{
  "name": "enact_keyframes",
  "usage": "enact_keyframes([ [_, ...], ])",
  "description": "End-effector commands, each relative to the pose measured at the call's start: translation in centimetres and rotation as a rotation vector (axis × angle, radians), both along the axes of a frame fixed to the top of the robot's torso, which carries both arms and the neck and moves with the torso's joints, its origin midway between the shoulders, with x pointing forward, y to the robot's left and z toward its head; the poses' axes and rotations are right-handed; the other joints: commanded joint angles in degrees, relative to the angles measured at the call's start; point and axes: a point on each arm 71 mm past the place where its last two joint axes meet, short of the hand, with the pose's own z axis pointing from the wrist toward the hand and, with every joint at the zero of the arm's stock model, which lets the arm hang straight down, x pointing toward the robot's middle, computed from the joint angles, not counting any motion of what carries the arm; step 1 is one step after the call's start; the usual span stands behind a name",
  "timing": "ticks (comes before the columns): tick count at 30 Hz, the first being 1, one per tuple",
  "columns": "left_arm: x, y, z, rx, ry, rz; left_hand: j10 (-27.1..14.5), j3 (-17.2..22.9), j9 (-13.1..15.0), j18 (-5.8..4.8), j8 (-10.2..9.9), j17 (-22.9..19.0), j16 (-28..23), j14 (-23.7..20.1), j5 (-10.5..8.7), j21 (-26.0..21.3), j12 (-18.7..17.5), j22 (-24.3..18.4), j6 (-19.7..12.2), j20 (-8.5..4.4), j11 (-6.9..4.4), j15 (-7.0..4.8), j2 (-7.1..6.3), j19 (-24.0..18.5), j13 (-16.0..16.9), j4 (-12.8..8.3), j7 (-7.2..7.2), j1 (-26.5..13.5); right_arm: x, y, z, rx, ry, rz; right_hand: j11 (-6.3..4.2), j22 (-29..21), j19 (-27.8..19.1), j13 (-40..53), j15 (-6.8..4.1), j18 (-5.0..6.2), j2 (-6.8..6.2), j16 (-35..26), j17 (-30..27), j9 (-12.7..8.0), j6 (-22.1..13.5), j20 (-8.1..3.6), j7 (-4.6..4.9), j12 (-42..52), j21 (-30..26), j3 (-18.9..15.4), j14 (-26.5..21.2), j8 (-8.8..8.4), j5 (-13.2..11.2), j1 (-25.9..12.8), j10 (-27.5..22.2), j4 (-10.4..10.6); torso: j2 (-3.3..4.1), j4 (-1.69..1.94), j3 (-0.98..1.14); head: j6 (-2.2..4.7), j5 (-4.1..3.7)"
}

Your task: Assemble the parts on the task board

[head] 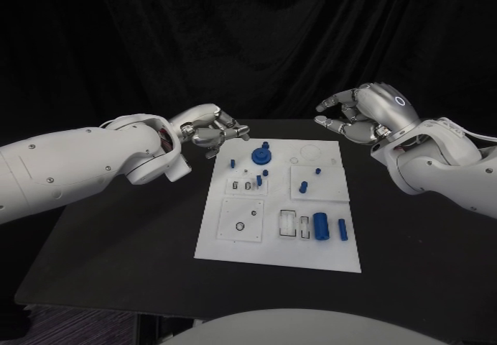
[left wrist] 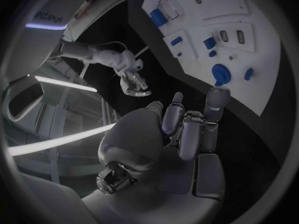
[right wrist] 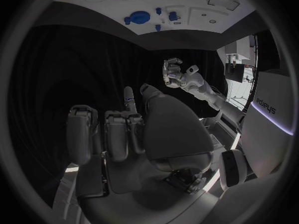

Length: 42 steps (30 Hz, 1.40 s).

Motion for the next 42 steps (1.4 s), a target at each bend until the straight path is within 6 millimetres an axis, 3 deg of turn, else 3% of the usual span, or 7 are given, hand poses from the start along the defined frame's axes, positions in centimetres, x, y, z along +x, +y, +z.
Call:
enact_keyframes([
  [1, 0.3, -0.8, -0.9, 0.368, -0.091, 0.062, 12.3, -3.3, 2.4, -3.35, 3.3, 15.0, 1.3, 6.2, -11.31, 14.7, 11.5, 23.2, 5.0, -0.74, -2.60, -1.70, 0.33, 12.7, 15.9, 0.0, -1.74, -8.5, -0.1, 0.0, 0.0, 0.008, -0.022, 0.012, 0.32, 12.9, 3.3, 15.1, 0.35, -0.59, -0.25, -0.1, 14.7, -0.1, 0.5, 0.27, 0.15, 0.2, 0.2, 0.3, 5.9, 0.03, 0.5, 0.6, 6.0, 0.0, -0.88, -0.43, 0.65, -1.27, -0.09],
  [3, 0.3, -1.4, -1.3, 0.436, -0.070, 0.069, 12.3, -4.7, 3.5, -4.30, 3.7, 15.0, 1.3, 6.2, -13.01, 16.4, 11.5, 27.6, 5.2, -0.89, -2.75, -1.84, 0.65, 16.3, 15.9, 0.0, -1.87, -11.6, 0.0, 0.0, -0.1, 0.005, -0.020, 0.013, 0.37, 12.9, 3.4, 15.1, 0.38, -0.61, -0.26, -0.1, 14.7, -0.1, 0.6, 0.29, 0.15, 0.2, 0.3, 0.4, 5.9, 0.04, 0.7, 0.7, 6.0, 0.0, -1.01, -0.49, 0.73, -1.64, -0.13],
  [13, 1.0, -3.9, -2.4, 0.654, 0.016, 0.118, 12.3, -6.7, 11.5, -4.45, 8.3, 15.0, 1.3, 6.2, -14.77, 16.8, 11.5, 28.8, 5.5, -1.67, -3.65, -2.72, -0.61, 17.0, 15.9, -0.3, -2.94, -15.3, 0.3, 0.4, -0.7, -0.007, -0.005, 0.022, 0.75, 13.0, 3.5, 15.1, 0.71, -0.68, -0.74, 0.1, 14.9, -0.5, 1.6, 0.60, 0.25, 0.2, 0.6, 1.3, 5.9, -0.11, 7.4, 1.2, 6.0, 0.1, -1.71, -1.13, 1.37, -1.69, 0.56],
  [18, 1.1, -5.2, -2.5, 0.692, 0.024, 0.130, 12.3, -7.5, 28.4, -4.54, 17.4, 15.0, 1.3, 6.2, -14.83, 16.6, 11.5, 29.4, 0.5, -2.91, -4.84, -3.99, -1.10, 17.6, 15.9, -0.6, -4.12, -17.3, 0.2, 0.5, -0.9, -0.009, 0.004, 0.026, 0.75, 13.0, 3.5, 15.1, 0.73, -0.69, -0.84, 0.1, 14.8, -0.7, 1.6, 0.63, 0.27, 0.2, 0.7, 1.5, 5.9, -0.22, 8.1, 1.4, 6.0, 0.0, -1.73, -1.45, 1.58, -1.69, 0.43],
  [23, 1.2, -6.2, -2.7, 0.716, 0.030, 0.132, 12.3, -7.8, 34.2, -4.55, 20.4, 15.0, 1.3, 6.2, -14.61, 16.5, 11.5, 29.6, 1.0, -3.39, -5.46, -4.50, -1.68, 17.8, 15.9, -0.6, -4.89, -17.5, 0.2, 0.5, -1.0, -0.009, 0.011, 0.020, 0.75, 13.0, 3.5, 15.1, 0.73, -0.70, -0.89, 0.1, 14.8, -0.7, 1.7, 0.63, 0.26, 0.2, 0.8, 1.7, 5.9, -0.26, 8.5, 1.6, 6.0, -0.1, -1.66, -1.70, 1.60, -1.69, -0.04],
  [32, 1.3, -7.4, -2.8, 0.719, 0.025, 0.133, 12.3, -7.4, 37.4, -4.55, 20.6, 15.0, 1.3, 6.2, -13.68, 16.4, 11.5, 29.6, 0.6, -3.76, -5.81, -4.86, -2.02, 17.8, 15.9, -1.2, -5.17, -16.9, 0.1, 0.7, -1.0, -0.019, 0.003, 0.023, 0.93, 13.0, 3.5, 15.1, 0.87, -0.69, -0.95, 0.1, 14.8, -0.8, 1.9, 0.73, 0.35, 0.2, 0.7, 2.6, 5.9, -0.33, 9.8, 2.6, 6.0, -0.5, -1.65, -1.72, 1.62, -1.69, -0.72],
  [42, 1.5, -7.6, -3.3, 0.724, 0.029, 0.160, 12.3, -6.9, 39.1, -4.67, 20.2, 15.0, 1.3, 6.2, -12.62, 16.6, 11.5, 30.1, 1.3, -4.10, -6.19, -5.24, -2.07, 18.5, 15.9, -1.6, -5.57, -16.2, 0.0, 0.8, -1.0, -0.028, 0.000, 0.024, 0.96, 13.0, 3.5, 15.1, 0.89, -0.67, -1.00, 0.0, 14.8, -0.9, 2.0, 0.76, 0.35, 0.2, 0.7, 3.1, 5.9, -0.37, 10.2, 3.2, 6.0, -0.7, -0.85, -2.36, 1.59, -1.69, 0.45],
])
